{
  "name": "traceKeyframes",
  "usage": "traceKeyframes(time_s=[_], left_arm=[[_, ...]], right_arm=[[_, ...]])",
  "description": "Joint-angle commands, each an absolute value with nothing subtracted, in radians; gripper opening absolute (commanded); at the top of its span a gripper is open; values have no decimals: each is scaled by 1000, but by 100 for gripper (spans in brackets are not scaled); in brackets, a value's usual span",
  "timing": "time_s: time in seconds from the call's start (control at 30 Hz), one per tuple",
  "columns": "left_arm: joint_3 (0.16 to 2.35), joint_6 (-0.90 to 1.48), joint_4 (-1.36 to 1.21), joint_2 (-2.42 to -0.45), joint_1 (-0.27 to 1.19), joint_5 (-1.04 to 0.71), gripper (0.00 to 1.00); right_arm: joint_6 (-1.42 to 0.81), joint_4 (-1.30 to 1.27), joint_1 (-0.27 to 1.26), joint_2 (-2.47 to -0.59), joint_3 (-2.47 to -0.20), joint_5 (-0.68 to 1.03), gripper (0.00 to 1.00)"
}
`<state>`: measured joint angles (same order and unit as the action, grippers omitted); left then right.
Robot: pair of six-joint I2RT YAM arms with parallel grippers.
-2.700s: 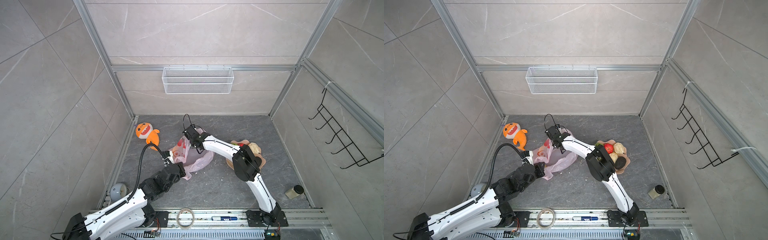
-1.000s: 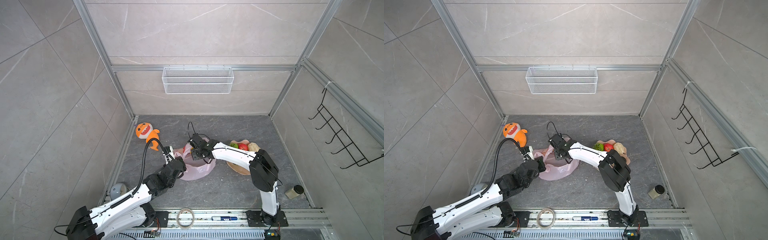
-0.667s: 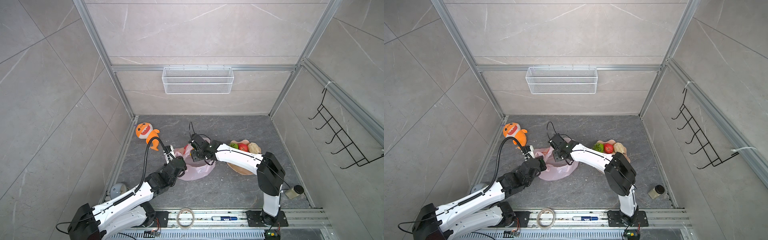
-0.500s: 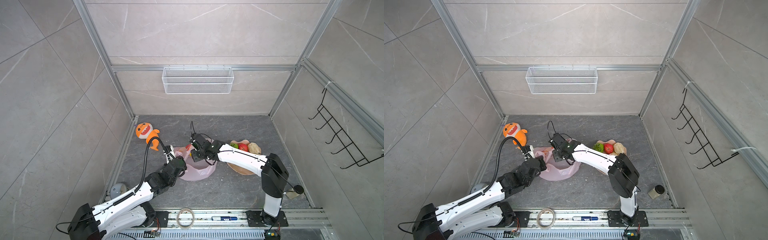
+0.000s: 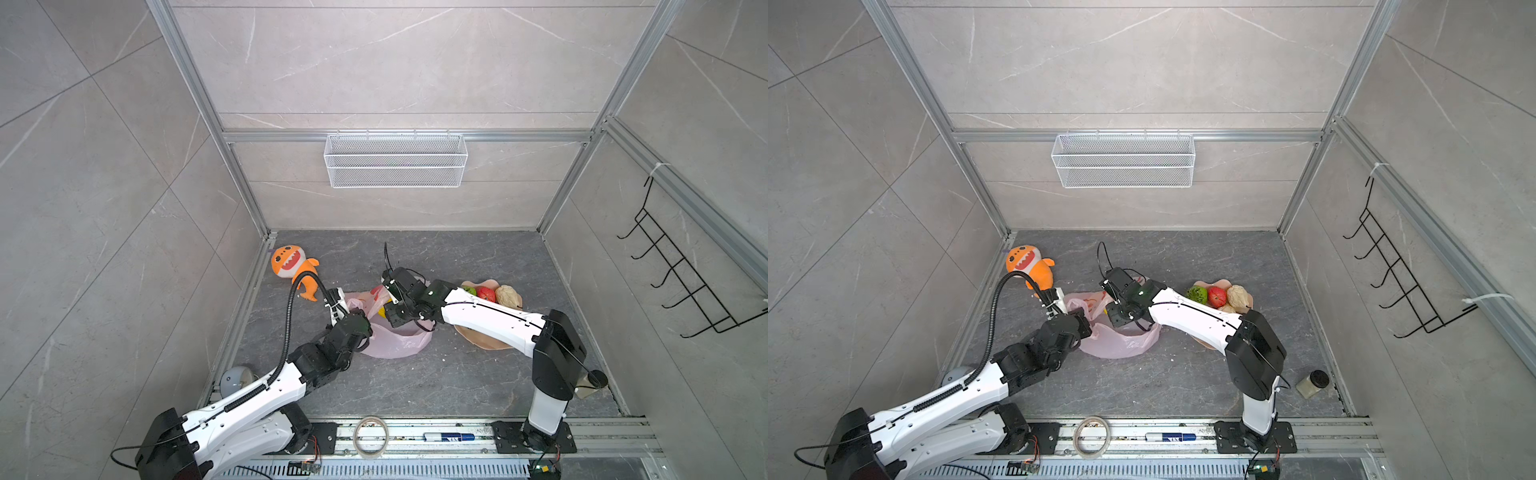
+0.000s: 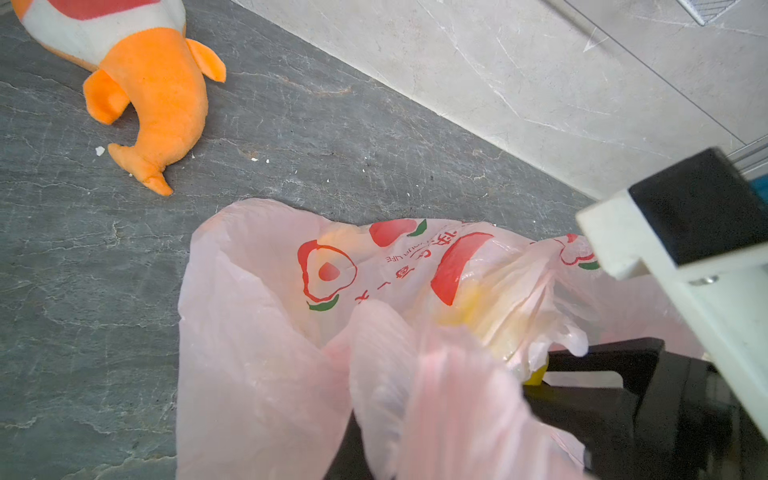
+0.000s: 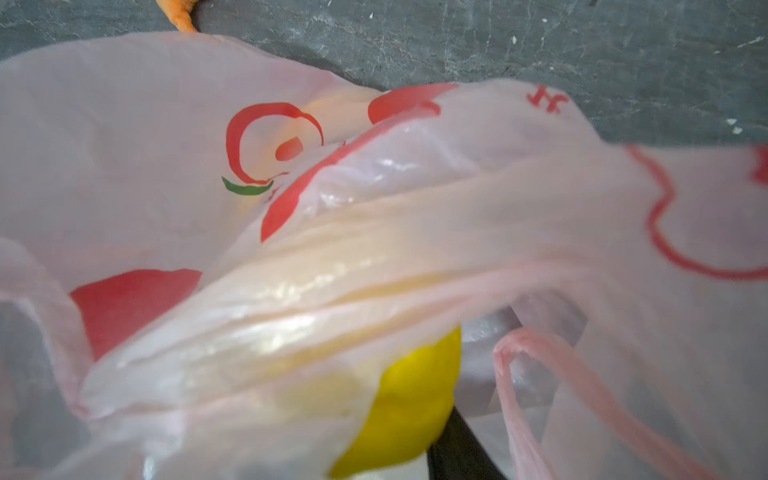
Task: Take the fake fruits out of the plastic bag
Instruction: 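Reach the right gripper deeper into the bag and close on the yellow fruit, then lift the yellow fruit out of the bag with the right gripper toward the bowl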
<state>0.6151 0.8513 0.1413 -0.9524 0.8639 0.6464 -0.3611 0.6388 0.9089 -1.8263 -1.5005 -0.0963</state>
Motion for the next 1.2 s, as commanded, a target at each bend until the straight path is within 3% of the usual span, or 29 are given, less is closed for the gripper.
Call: traceKeyframes(time_s=[0.0,0.57,1.17], left_arm=[[661,827,116,-949,858,668,0],[641,864,102,-996,856,587,0],[684,785,86,-993,848,616,0]], right_arm=[[-345,686,913,-1786,-1463,-96,44],[-362,720,913,-1676,-1431,-112,44],[-385,774,914,-1583,-1409,-105,41]])
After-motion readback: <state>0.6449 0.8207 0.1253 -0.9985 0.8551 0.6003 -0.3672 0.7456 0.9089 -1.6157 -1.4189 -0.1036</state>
